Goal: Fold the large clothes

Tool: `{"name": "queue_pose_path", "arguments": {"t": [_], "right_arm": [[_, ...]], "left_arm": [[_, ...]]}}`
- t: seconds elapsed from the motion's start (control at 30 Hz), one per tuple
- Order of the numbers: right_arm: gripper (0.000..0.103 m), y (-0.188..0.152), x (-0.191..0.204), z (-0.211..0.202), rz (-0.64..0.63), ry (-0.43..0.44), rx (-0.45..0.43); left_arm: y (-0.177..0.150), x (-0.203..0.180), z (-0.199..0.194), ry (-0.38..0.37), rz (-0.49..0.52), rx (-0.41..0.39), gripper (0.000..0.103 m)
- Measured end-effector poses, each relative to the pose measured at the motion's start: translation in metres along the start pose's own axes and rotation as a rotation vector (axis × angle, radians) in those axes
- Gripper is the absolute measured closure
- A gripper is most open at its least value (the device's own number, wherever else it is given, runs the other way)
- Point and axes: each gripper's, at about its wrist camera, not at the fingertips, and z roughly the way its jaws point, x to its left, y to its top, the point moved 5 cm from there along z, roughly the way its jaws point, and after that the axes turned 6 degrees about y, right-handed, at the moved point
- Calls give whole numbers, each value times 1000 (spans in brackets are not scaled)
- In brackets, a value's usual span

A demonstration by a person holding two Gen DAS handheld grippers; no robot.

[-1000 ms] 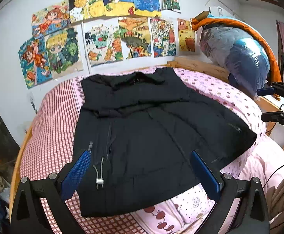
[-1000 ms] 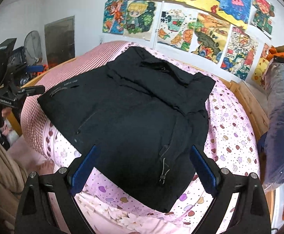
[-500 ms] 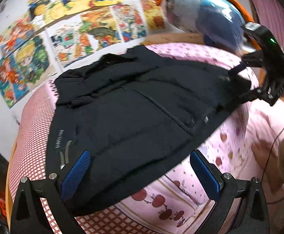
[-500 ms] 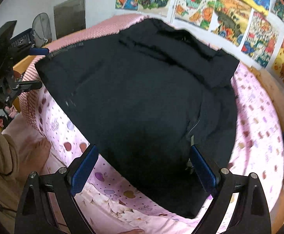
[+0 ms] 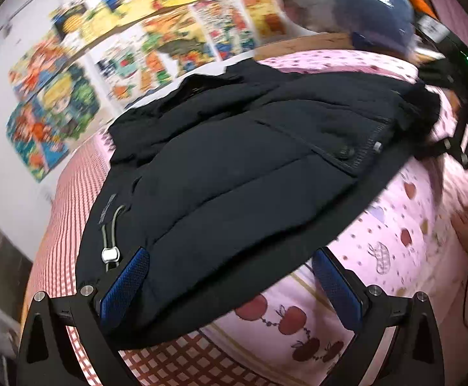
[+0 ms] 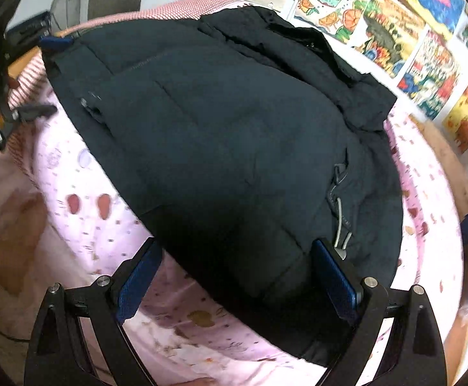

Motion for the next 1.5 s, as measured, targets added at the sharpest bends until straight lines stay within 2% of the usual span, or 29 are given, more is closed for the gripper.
{"name": "queue_pose_path", "arguments": {"t": [0.13,0.47,0.63,0.87,1.23,1.33,1.5], "right_arm": [[12,-1,5,-1,-25,-50,-27],[12,-9,5,-6,-38,-105,-63],[13,-13,1,-7,-41,-118,-75],[13,-11,-6,-8,-24,-114,-91],[13,-11,1,-1,-65,-133,-81],[30,-9,-5,-4,-44,-151,-98],[61,-10,-13,-8,-15,-170,-121]], "left_arm": [[-1,-1,-1,40,-22,-12,0],[-12,4,-6,95,-38,-40,0],[-21,11,-11,136,-56,-47,0],[-27,7,-11,161,17,-59,0],[-23,12,-3,225,-54,-57,0],[-22,14,-4,234,-64,-66,1],[-15,29,-9,242,-102,-83,26]]}}
